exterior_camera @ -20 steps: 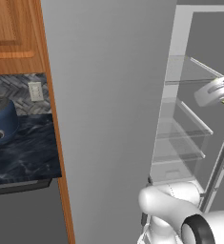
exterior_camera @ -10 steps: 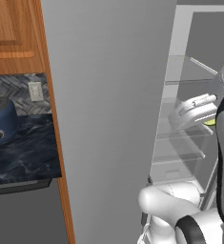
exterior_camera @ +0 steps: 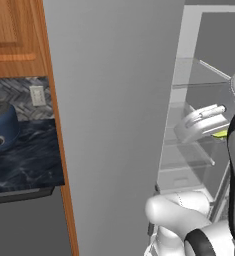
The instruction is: There is a bowl on the dining counter. Grab a lemon wedge from the fridge and place it in the bowl. Then get the liquor bottle and glass cup from the cabinet and place them next to the bowl.
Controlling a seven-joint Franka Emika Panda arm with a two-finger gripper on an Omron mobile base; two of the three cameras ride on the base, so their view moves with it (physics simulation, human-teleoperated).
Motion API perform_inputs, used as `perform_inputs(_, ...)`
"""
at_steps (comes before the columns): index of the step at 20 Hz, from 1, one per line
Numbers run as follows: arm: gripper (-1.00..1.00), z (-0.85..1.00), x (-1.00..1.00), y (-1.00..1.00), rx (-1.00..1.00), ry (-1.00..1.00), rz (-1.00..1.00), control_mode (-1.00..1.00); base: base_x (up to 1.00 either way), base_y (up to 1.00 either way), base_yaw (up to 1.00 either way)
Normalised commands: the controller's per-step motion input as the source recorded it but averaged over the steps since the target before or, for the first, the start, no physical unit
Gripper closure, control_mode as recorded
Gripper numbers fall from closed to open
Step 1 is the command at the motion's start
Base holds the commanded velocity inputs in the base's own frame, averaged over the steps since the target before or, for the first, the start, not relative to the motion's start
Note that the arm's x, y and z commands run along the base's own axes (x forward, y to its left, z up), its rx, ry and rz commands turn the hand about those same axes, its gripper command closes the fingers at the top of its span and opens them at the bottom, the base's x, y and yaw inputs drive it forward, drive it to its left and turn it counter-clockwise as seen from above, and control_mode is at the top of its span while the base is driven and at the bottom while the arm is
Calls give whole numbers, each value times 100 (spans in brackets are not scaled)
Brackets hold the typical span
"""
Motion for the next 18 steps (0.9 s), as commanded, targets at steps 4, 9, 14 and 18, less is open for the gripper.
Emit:
perform_inputs(4,100,0,0,0,0,0,0,100,-95,30,0)
perform_inputs(9,100,0,0,0,0,0,0,100,-100,77,16)
perform_inputs(14,100,0,0,0,0,0,0,100,-55,98,59)
perform_inputs(18,100,0,0,0,0,0,0,100,-9,76,81)
